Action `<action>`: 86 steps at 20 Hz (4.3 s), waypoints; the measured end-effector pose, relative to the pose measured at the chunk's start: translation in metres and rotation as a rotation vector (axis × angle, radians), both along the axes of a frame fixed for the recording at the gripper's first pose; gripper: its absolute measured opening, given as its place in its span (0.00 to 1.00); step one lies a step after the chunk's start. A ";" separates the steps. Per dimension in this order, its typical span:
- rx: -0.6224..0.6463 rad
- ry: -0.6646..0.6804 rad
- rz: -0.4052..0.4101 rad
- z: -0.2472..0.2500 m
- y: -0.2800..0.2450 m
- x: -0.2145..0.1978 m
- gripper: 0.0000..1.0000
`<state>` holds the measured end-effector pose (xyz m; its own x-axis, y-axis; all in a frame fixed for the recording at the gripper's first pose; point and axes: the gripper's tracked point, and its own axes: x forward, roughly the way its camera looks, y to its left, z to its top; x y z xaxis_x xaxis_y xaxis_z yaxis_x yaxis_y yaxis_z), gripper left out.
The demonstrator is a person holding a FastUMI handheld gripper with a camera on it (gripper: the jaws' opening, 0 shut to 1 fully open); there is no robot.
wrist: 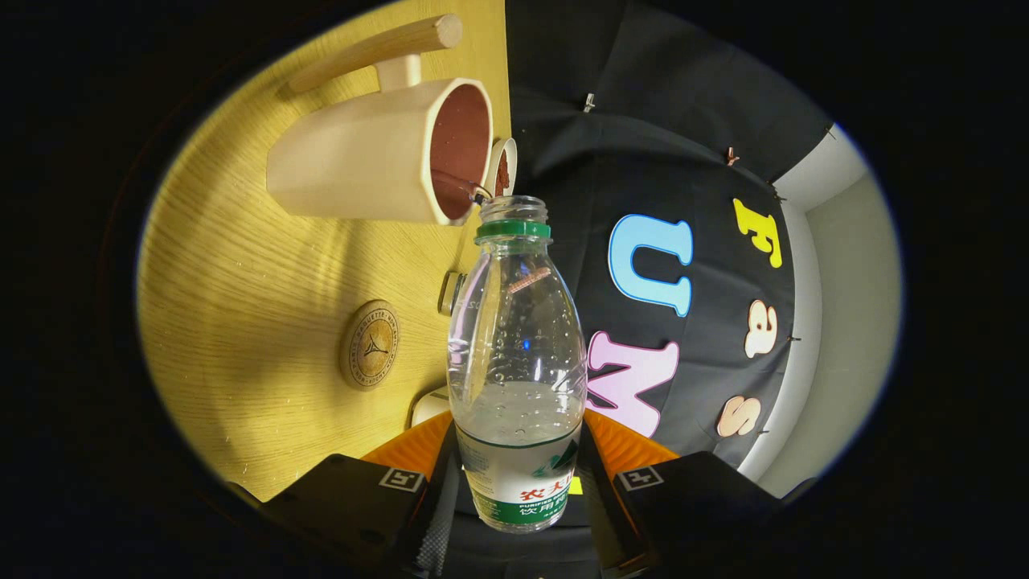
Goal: Take the bottle from table, then pour the juice into the cup, finally place the bottle on the coaster
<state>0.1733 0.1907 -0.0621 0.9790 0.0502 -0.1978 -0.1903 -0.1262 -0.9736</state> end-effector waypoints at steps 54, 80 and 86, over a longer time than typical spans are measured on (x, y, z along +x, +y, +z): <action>-0.387 -0.166 0.159 0.064 0.026 0.009 0.71; 0.079 0.057 0.051 0.011 0.018 -0.013 0.72; 0.601 0.259 -0.068 -0.030 0.020 -0.014 0.72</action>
